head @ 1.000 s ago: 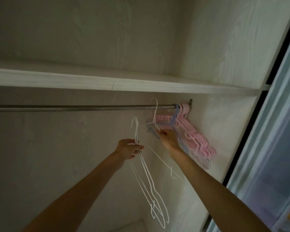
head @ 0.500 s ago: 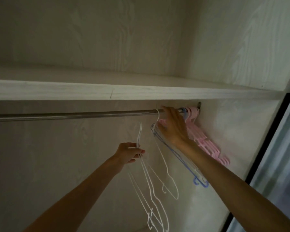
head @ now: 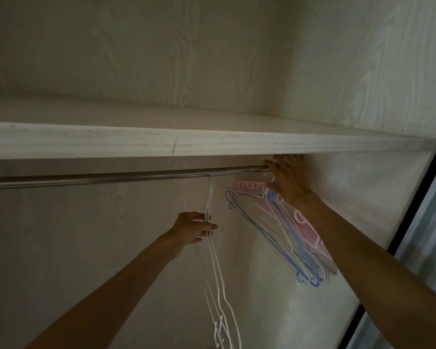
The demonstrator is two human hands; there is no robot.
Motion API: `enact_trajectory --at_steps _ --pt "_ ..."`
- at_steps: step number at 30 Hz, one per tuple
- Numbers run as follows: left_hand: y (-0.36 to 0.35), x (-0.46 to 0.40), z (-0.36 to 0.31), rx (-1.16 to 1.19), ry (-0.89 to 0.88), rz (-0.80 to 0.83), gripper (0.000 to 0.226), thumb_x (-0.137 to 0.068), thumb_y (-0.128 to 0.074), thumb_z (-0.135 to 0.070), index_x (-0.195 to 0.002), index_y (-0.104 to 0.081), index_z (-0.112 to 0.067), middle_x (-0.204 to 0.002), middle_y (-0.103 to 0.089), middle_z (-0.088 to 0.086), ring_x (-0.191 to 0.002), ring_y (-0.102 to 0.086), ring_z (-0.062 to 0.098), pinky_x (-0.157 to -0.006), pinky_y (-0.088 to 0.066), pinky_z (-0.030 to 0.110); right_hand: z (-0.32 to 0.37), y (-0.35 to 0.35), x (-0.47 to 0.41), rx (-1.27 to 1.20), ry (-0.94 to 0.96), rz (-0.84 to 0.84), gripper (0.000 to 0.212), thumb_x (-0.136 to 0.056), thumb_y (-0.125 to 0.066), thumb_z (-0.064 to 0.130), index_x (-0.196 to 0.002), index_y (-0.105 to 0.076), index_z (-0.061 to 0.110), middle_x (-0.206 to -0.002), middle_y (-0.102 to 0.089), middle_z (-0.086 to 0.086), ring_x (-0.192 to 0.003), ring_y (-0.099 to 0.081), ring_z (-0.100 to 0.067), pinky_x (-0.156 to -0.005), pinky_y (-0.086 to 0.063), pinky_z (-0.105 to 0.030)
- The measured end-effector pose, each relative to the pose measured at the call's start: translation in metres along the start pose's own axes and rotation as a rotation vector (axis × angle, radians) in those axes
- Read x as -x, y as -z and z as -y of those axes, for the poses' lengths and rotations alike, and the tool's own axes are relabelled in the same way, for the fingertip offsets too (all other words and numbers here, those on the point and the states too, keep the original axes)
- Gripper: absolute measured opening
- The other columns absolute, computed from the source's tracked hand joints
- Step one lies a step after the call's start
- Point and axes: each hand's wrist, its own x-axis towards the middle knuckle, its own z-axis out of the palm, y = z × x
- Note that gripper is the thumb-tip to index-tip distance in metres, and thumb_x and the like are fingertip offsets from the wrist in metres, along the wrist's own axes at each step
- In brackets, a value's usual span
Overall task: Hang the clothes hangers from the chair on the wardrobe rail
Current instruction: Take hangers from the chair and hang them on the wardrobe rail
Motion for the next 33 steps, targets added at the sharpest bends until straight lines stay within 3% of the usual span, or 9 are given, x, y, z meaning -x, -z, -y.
enact_trajectory --at_steps 7,10,12,13,16,18,22,26,33 --pt "0.000 -0.004 0.006 -0.001 -0.008 0.031 0.027 -0.086 -0.064 -0.011 -0.114 -0.061 -0.009 -0.079 -0.072 -0.002 -0.055 -0.063 -0.003 -0.068 -0.046 0.016 -0.010 -0.004 -0.001 0.064 -0.056 0.133 0.075 -0.087 -0.058 0.043 -0.148 -0.021 0.019 -0.155 -0.021 -0.010 -0.144 -0.015 -0.028 -0.118 -0.009 -0.048" --pt "-0.001 -0.005 0.009 0.031 -0.023 0.069 0.016 -0.090 -0.059 -0.013 -0.105 -0.060 -0.014 -0.062 -0.069 -0.015 -0.049 -0.062 -0.008 -0.071 -0.046 0.017 0.014 0.007 0.014 -0.129 -0.079 -0.075 0.069 -0.084 -0.061 0.043 -0.141 -0.038 0.011 -0.144 -0.042 -0.016 -0.132 -0.039 -0.033 -0.110 -0.028 -0.050" --pt "-0.002 -0.001 0.011 0.056 -0.029 0.090 0.014 -0.090 -0.059 -0.014 -0.104 -0.059 -0.014 -0.063 -0.070 -0.015 -0.054 -0.064 -0.007 -0.072 -0.046 0.017 0.049 0.014 0.041 -0.436 -0.117 -0.173 0.044 -0.090 -0.052 0.043 -0.120 -0.057 0.011 -0.116 -0.063 -0.013 -0.104 -0.060 -0.030 -0.088 -0.048 -0.041" --pt "-0.003 0.002 0.012 0.059 -0.034 0.098 0.015 -0.090 -0.059 -0.014 -0.104 -0.059 -0.014 -0.070 -0.072 -0.012 -0.060 -0.065 -0.004 -0.073 -0.045 0.017 0.069 0.020 0.057 -0.631 -0.145 -0.050 0.039 -0.093 -0.046 0.043 -0.110 -0.061 0.011 -0.104 -0.067 -0.009 -0.093 -0.063 -0.026 -0.081 -0.050 -0.037" --pt "-0.010 0.008 0.014 0.054 -0.048 0.099 0.019 -0.086 -0.065 -0.013 -0.104 -0.059 -0.014 -0.092 -0.068 0.002 -0.075 -0.061 0.003 -0.073 -0.044 0.017 0.116 0.027 0.096 -1.103 -0.280 0.580 0.035 -0.096 -0.045 0.037 -0.095 -0.066 0.008 -0.084 -0.066 -0.005 -0.075 -0.064 -0.019 -0.070 -0.049 -0.024" --pt "-0.014 0.012 0.018 0.067 -0.069 0.108 0.020 -0.085 -0.065 -0.012 -0.103 -0.059 -0.013 -0.092 -0.067 0.003 -0.075 -0.061 0.005 -0.071 -0.043 0.018 0.130 0.023 0.116 -1.267 -0.294 0.677 0.018 -0.094 -0.053 0.026 -0.088 -0.063 0.012 -0.071 -0.066 0.000 -0.060 -0.062 -0.009 -0.061 -0.048 -0.018" --pt "-0.018 0.017 0.027 0.071 -0.157 0.117 0.020 -0.087 -0.062 -0.010 -0.107 -0.064 -0.012 -0.064 -0.070 -0.015 -0.056 -0.065 -0.003 -0.065 -0.045 0.017 0.129 0.027 0.137 -1.422 -0.426 0.546 0.008 -0.089 -0.063 0.019 -0.082 -0.067 0.017 -0.059 -0.068 0.006 -0.051 -0.063 -0.004 -0.057 -0.050 -0.019" --pt "-0.015 0.020 0.030 0.085 -0.235 0.073 0.023 -0.091 -0.057 -0.008 -0.112 -0.063 -0.012 -0.054 -0.068 -0.017 -0.048 -0.062 -0.005 -0.050 -0.044 0.007 0.119 0.034 0.148 -1.441 -0.508 0.306 0.014 -0.089 -0.060 0.013 -0.080 -0.069 0.010 -0.053 -0.060 0.001 -0.044 -0.052 -0.007 -0.045 -0.043 -0.014" --pt "0.002 0.016 0.041 -0.038 -0.333 0.012 0.017 -0.091 -0.056 -0.005 -0.095 -0.064 -0.019 -0.063 -0.070 -0.013 -0.047 -0.062 -0.005 -0.050 -0.044 0.010 0.085 0.033 0.151 -1.153 -0.447 -0.044 0.021 -0.092 -0.056 0.015 -0.083 -0.067 -0.001 -0.050 -0.043 -0.009 -0.048 -0.037 -0.013 -0.051 -0.031 -0.026"
